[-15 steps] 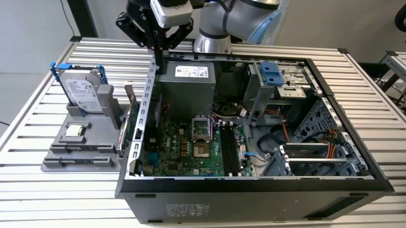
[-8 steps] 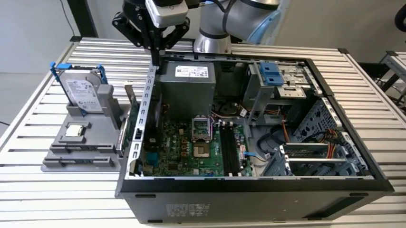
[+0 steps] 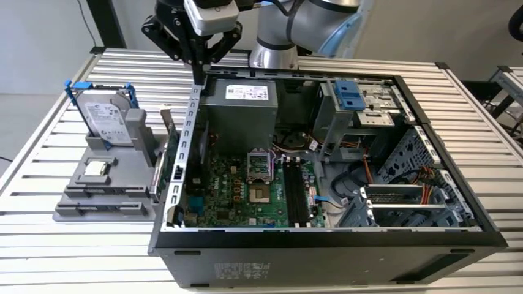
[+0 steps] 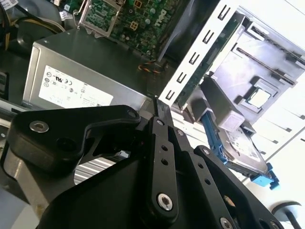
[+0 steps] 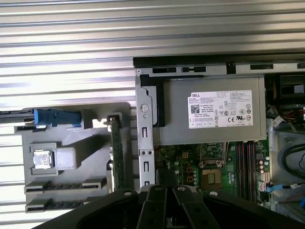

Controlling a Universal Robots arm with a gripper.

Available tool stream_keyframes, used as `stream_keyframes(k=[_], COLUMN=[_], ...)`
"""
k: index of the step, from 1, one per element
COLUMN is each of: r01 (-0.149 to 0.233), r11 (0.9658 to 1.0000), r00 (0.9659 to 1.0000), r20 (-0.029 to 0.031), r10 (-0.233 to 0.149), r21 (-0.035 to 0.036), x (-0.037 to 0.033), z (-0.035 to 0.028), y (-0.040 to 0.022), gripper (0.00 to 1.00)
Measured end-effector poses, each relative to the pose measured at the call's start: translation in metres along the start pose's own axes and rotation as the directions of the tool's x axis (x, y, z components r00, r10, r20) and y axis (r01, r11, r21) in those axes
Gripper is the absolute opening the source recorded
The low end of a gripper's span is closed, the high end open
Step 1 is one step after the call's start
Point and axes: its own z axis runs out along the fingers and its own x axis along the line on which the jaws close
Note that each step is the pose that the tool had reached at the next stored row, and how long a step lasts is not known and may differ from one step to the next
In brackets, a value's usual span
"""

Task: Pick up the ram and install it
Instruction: 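Reach for the ram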

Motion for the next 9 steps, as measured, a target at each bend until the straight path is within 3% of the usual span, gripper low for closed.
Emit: stream_keyframes(k=[9], r01=[-0.001], r11=[1.0], r00=[1.0], r20=[0.0001], r10=[0.001], r21=[0.0], x=[0.0086], z=[-0.0002], y=[-0.0006], gripper=[0.0])
